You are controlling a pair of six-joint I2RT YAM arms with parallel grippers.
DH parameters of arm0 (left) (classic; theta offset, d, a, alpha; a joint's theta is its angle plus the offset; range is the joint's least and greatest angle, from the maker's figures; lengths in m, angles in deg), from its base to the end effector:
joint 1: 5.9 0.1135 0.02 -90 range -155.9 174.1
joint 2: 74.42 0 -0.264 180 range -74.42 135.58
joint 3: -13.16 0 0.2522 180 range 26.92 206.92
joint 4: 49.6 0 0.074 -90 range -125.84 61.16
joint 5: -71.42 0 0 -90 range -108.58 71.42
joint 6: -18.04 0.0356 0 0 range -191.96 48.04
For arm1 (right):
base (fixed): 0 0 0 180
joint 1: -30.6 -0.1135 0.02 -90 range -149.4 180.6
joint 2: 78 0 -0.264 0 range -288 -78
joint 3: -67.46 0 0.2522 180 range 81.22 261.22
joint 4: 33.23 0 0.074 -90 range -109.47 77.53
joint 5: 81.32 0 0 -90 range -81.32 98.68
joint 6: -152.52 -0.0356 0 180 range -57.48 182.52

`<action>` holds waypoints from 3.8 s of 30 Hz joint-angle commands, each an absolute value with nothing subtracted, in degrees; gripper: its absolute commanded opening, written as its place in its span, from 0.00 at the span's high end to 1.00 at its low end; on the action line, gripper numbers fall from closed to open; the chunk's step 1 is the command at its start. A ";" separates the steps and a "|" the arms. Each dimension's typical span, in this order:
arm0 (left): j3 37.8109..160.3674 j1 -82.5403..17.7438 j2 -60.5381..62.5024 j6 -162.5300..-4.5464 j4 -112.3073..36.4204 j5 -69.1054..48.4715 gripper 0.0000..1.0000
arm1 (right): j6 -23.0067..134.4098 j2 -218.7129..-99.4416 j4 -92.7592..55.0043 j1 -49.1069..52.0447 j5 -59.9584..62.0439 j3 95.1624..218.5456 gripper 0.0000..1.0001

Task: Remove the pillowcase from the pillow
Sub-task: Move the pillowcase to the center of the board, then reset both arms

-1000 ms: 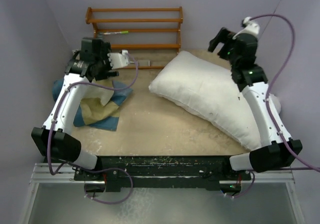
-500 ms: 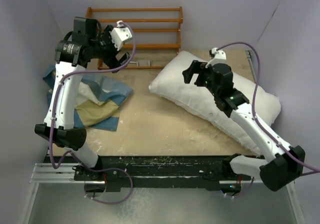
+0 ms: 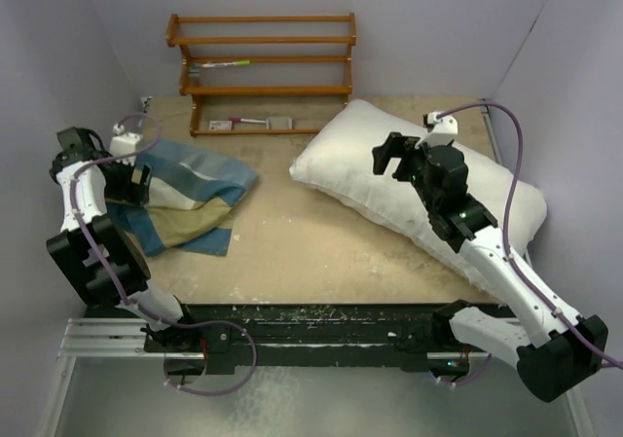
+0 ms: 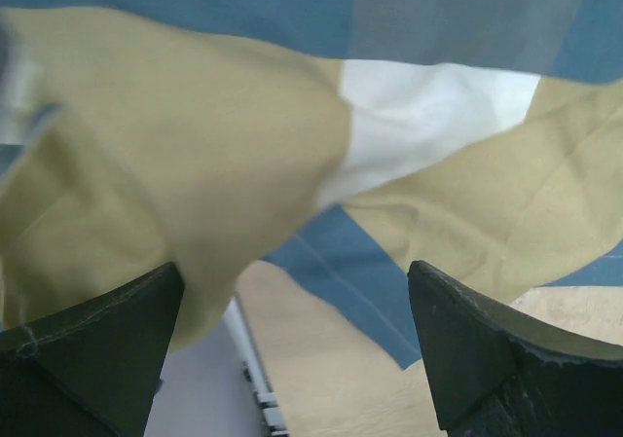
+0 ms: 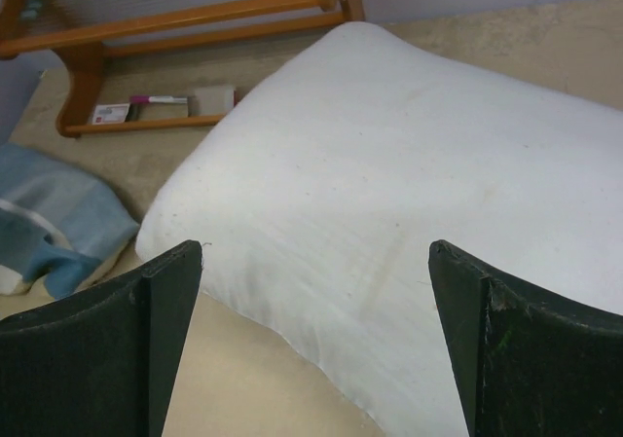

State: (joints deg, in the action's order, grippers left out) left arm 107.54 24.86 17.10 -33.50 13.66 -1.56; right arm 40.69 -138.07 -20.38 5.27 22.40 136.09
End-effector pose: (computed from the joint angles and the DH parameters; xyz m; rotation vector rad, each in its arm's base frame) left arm 0.2908 0.1610 0.2960 0.2720 2.5394 0.0687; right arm 0.2259 0.0976 0.3717 0.1338 1.6558 0.4307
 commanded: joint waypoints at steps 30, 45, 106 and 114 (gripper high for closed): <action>104.91 -1.32 18.02 -54.26 -8.83 6.52 0.00 | 38.77 -128.97 -15.18 5.90 37.03 136.39 0.00; 50.56 1.66 -23.74 -67.91 -41.85 8.38 0.00 | 35.28 -125.51 -5.28 5.86 54.18 128.47 0.00; 29.38 8.54 -49.15 -69.97 -50.43 6.18 0.01 | 63.25 -84.68 -37.37 9.59 35.80 81.25 0.00; 29.82 7.59 -46.59 -69.27 -51.60 6.36 0.01 | 63.87 -86.52 -38.37 9.51 35.06 81.59 0.00</action>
State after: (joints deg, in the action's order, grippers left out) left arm 28.94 8.34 -47.81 -69.59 -48.59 5.65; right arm 63.18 -90.58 -38.87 9.47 36.54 82.28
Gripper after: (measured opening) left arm 0.993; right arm 0.997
